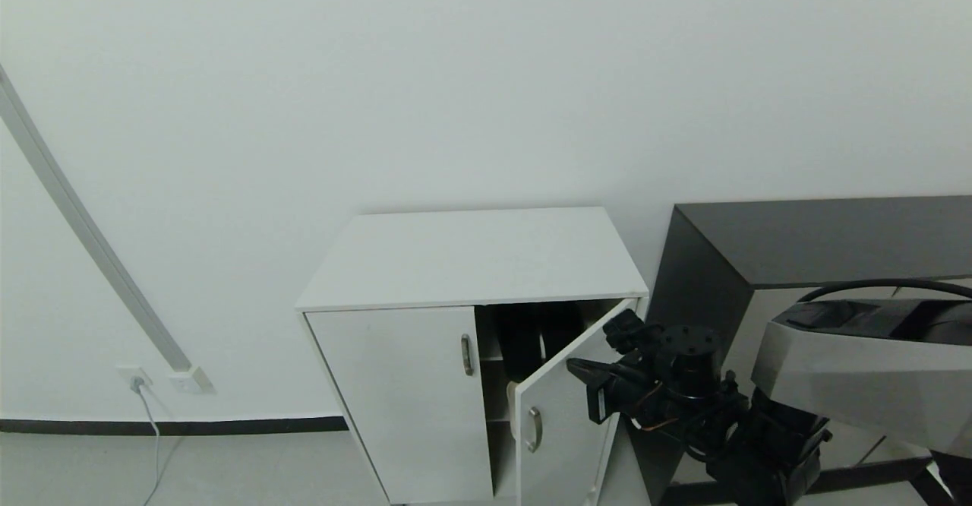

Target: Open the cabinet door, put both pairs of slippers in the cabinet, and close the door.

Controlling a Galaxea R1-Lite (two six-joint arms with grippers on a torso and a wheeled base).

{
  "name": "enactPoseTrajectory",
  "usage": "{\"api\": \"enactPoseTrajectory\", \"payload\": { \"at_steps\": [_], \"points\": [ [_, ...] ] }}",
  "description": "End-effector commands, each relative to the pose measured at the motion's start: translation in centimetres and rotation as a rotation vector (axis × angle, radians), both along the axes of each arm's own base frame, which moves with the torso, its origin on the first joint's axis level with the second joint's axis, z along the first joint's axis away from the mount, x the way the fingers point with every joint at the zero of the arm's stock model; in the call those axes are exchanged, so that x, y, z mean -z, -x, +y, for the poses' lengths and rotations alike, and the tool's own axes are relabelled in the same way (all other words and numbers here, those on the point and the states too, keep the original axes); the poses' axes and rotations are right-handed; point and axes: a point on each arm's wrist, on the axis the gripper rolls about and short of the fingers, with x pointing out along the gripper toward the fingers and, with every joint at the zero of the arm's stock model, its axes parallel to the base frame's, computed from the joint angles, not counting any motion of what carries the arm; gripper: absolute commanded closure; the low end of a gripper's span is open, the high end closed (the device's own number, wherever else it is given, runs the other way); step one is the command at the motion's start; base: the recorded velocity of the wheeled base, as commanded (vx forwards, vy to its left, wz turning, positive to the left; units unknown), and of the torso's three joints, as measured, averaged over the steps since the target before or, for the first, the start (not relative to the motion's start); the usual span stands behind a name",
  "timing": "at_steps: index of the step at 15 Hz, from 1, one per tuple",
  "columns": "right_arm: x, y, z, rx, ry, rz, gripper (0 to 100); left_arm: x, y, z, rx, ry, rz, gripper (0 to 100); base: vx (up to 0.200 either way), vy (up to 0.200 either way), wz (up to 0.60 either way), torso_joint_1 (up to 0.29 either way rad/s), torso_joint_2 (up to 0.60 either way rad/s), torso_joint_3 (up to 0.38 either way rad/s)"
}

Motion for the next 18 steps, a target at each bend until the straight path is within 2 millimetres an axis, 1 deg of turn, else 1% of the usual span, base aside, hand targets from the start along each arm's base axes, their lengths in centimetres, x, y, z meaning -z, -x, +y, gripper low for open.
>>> {"api": "enactPoseTrajectory", "payload": {
  "at_steps": [1, 5, 8, 12, 13, 16, 18],
  "points": [
    [-0.1, -1.3, 0.4, 0.011, -0.011, -0.017, 100, 0.0, 0.0, 0.0, 0.000, 0.001, 0.001, 100, 0.000, 0.000, 0.00, 0.000, 0.00, 0.000],
    [-0.6, -2.7, 1.1, 0.016, -0.012, -0.020, 100, 0.0, 0.0, 0.0, 0.000, 0.000, 0.001, 100, 0.000, 0.000, 0.00, 0.000, 0.00, 0.000],
    [-1.1, -4.1, 2.0, 0.044, -0.003, -0.019, 100, 0.0, 0.0, 0.0, 0.000, 0.001, 0.001, 100, 0.000, 0.000, 0.00, 0.000, 0.00, 0.000],
    [-1.1, -5.2, 2.6, 0.053, 0.003, -0.014, 100, 0.0, 0.0, 0.0, 0.000, 0.001, 0.001, 100, 0.000, 0.000, 0.00, 0.000, 0.00, 0.000],
    [-1.2, -5.8, 2.8, 0.062, 0.005, -0.015, 100, 0.0, 0.0, 0.0, 0.000, 0.001, 0.001, 100, 0.000, 0.000, 0.00, 0.000, 0.00, 0.000],
    [-1.2, -7.0, 3.0, 0.078, 0.006, -0.016, 100, 0.0, 0.0, 0.0, 0.000, 0.001, 0.001, 100, 0.000, 0.000, 0.00, 0.000, 0.00, 0.000],
    [-0.9, -7.5, 3.0, 0.083, 0.008, -0.013, 100, 0.0, 0.0, 0.0, 0.000, 0.001, 0.001, 100, 0.000, 0.000, 0.00, 0.000, 0.00, 0.000]
  ]
}}
